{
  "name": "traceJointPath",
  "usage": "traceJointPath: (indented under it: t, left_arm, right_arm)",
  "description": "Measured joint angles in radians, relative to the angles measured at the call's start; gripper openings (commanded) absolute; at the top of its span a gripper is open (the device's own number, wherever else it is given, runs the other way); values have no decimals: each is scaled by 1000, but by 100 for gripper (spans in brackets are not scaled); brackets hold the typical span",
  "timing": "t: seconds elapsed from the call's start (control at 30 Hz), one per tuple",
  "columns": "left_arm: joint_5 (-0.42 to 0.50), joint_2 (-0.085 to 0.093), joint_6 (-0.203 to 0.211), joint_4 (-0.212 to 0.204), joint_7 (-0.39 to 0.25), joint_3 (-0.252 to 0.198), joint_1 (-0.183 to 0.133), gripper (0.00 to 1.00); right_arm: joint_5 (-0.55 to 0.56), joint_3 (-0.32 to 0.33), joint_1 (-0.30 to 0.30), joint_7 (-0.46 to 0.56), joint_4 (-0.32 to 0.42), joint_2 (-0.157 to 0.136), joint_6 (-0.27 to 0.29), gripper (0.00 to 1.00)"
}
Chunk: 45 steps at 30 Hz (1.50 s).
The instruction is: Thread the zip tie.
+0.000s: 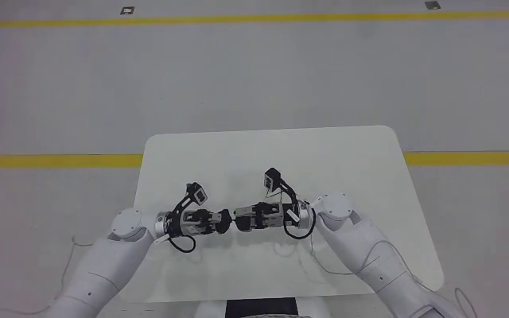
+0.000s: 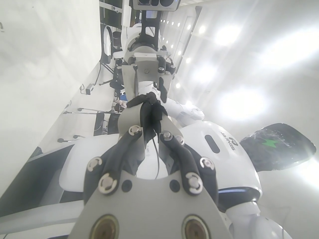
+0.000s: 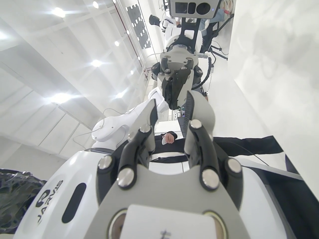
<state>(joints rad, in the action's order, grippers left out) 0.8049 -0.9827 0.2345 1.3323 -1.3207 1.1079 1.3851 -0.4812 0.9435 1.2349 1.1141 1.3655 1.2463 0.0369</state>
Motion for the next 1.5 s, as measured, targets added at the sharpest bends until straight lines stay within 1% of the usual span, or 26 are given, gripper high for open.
traceJointPath:
  t: [0.17, 0.23, 0.4, 0.5, 0.67, 0.7, 0.73, 0.77, 0.8, 0.83, 0.87, 0.9, 0.97, 1.0, 1.07, 1.1, 1.13, 1.2, 1.37, 1.43, 1.47, 1.5]
  left_arm:
    - [6, 3, 14, -1, -1, 9, 1, 0]
    - [10, 4, 26, -3, 0, 15, 1, 0]
    - [41, 9, 57, -2, -18, 46, 6, 0]
    - [47, 11, 54, 7, -41, 52, 8, 0]
    - [46, 11, 53, 7, -39, 51, 8, 0]
    - [54, 10, 52, 7, -29, 50, 11, 0]
    - [64, 8, 60, 8, -6, 51, 16, 0]
    - [73, 6, 80, 9, 27, 57, 19, 0]
    - [80, 4, 106, 12, 74, 71, 21, 0]
    - [78, 3, 113, 20, 106, 88, 21, 0]
    - [70, 0, 112, 33, 135, 109, 21, 0]
    - [50, -3, 108, 52, 165, 140, 23, 0]
    - [5, -11, 105, 85, 193, 190, 30, 0]
    - [-27, -17, 105, 104, 203, 220, 37, 0]
    - [-72, -29, 105, 127, 216, 261, 46, 0]
    - [-98, -38, 105, 137, 223, 282, 53, 0]
    - [-115, -45, 105, 142, 229, 296, 57, 0]
    - [-131, -59, 105, 148, 231, 313, 67, 0]
    - [-130, -61, 106, 148, 230, 313, 68, 0]
    - [-130, -61, 106, 148, 230, 313, 68, 0]
    - [-130, -61, 106, 148, 230, 313, 68, 0]
    - [-130, -61, 106, 148, 230, 313, 68, 0]
  right_arm:
    - [12, 33, 17, -10, 22, -13, -7, 100]
    - [20, 52, 27, -20, 31, -19, -9, 100]
    - [27, 89, 66, -57, 66, -31, 16, 100]
    - [9, 91, 77, -59, 68, -32, 16, 100]
    - [11, 91, 76, -58, 67, -32, 16, 100]
    - [11, 91, 76, -58, 67, -32, 16, 100]
    - [11, 91, 76, -58, 67, -32, 16, 100]
    - [11, 91, 76, -58, 67, -32, 16, 100]
    - [11, 91, 76, -58, 67, -32, 16, 100]
    - [11, 91, 76, -58, 67, -32, 16, 100]
    - [11, 91, 76, -58, 67, -32, 16, 100]
    - [11, 91, 76, -58, 67, -32, 16, 100]
    - [11, 91, 76, -58, 67, -32, 16, 100]
    - [11, 91, 76, -58, 67, -32, 16, 100]
    - [11, 91, 76, -58, 67, -32, 16, 100]
    - [11, 91, 76, -58, 67, -32, 16, 100]
    - [11, 91, 76, -58, 67, -32, 16, 100]
    - [11, 91, 76, -58, 67, -32, 16, 100]
    - [15, 91, 76, -63, 68, -32, 16, 100]
    - [59, 93, 73, -104, 77, -35, 14, 100]
    - [93, 95, 68, -123, 81, -37, 9, 100]
    - [151, 97, 59, -146, 90, -41, -2, 100]
